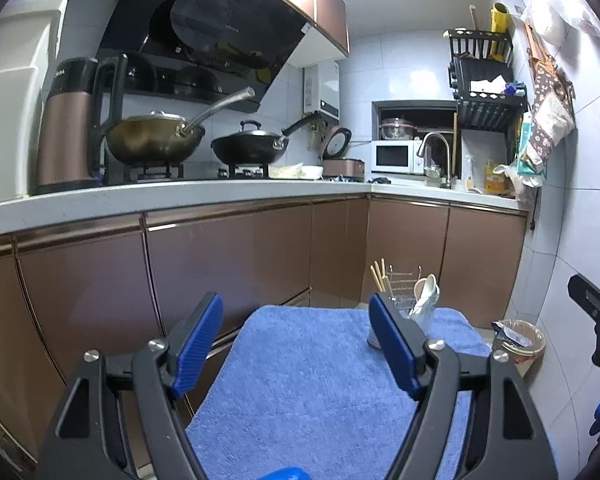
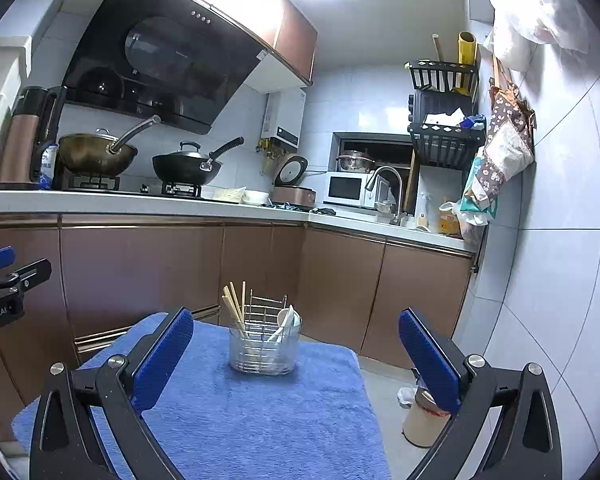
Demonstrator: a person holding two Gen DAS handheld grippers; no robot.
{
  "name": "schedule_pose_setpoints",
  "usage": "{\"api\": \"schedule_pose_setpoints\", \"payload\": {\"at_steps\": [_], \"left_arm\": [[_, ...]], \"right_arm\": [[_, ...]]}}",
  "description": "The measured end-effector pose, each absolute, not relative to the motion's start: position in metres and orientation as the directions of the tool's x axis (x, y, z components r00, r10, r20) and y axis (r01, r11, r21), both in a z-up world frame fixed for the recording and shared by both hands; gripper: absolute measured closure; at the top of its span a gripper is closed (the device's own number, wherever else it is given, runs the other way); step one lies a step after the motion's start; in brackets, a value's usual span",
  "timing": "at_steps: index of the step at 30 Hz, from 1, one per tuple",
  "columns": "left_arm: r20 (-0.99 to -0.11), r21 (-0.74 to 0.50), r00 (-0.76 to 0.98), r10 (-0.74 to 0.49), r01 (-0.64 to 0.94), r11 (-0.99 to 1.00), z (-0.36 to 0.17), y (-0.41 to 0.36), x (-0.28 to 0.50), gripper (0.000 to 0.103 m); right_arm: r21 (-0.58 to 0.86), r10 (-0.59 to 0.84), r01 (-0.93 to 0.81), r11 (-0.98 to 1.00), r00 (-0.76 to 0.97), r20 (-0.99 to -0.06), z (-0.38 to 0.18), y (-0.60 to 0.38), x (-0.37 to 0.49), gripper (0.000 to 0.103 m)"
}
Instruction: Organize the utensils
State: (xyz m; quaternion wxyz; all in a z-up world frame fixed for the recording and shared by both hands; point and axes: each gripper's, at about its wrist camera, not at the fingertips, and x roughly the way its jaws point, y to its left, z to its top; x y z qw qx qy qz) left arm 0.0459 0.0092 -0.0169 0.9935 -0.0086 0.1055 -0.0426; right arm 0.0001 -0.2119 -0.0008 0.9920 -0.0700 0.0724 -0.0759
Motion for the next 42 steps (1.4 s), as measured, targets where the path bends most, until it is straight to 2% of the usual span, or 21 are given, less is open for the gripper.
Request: {"api": "schedule_pose_setpoints", "payload": {"at_steps": [13, 27, 42], "left_arm": [[-0.267, -0.033, 0.962, -0.063, 0.056, 0.998, -0.036, 0.013, 0.067, 0.029], [-0.289, -0.027, 0.956, -0.046, 0.040, 0.999, -0.045, 0.016, 0.074, 0.029], [-0.239, -0.013, 0.971, -0.011, 0.008, 1.000, -0.038, 0.022, 0.067, 0.029]], "right_arm": [[-0.133, -0.157, 0.133, 0.982, 0.969, -0.189, -0.020, -0.221, 0.027, 0.000], [-0.119, -0.173, 0.150, 0.981, 0.962, -0.213, -0.027, -0.232, 0.038, 0.000], [-0.120, -0.171, 0.148, 0.982, 0.961, -0.216, -0.028, -0.234, 0.039, 0.000]]}}
